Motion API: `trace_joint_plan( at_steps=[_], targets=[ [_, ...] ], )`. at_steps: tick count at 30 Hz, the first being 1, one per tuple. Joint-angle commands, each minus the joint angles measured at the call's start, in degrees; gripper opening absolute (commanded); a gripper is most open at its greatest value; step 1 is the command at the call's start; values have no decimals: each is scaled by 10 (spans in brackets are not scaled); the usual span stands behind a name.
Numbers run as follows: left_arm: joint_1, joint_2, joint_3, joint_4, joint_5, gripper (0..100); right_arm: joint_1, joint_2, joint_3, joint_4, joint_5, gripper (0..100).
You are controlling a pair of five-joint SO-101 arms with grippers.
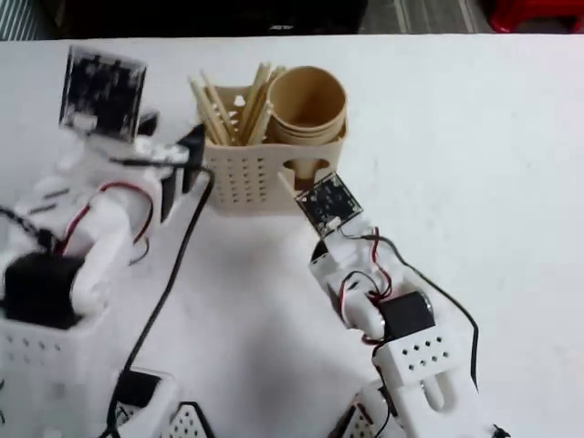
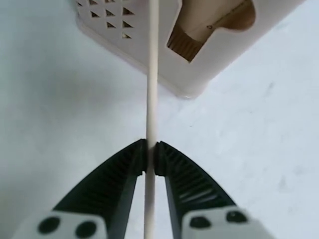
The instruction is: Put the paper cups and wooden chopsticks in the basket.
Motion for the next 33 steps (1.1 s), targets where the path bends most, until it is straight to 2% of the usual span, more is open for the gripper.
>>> trace_joint_plan(
  at_steps=[1, 9, 17, 23, 26, 33],
  targets=[
    [-28, -98, 105, -25, 1, 195, 3, 6, -2, -7, 17, 17],
    [-92, -222, 287, -69, 1, 195, 1, 56, -41, 67, 49, 17],
    [-144, -298, 472, -178, 4, 195, -81, -5, -118, 174, 44, 17],
    [-157, -321, 551, -234, 7, 195, -133, -59, -155, 175, -1, 18],
    [-157, -327, 559, -253, 41, 196, -170, -76, -186, 172, -22, 18],
    [-151, -328, 556, -295, 64, 196, -211, -81, -202, 83, -93, 18]
  ],
)
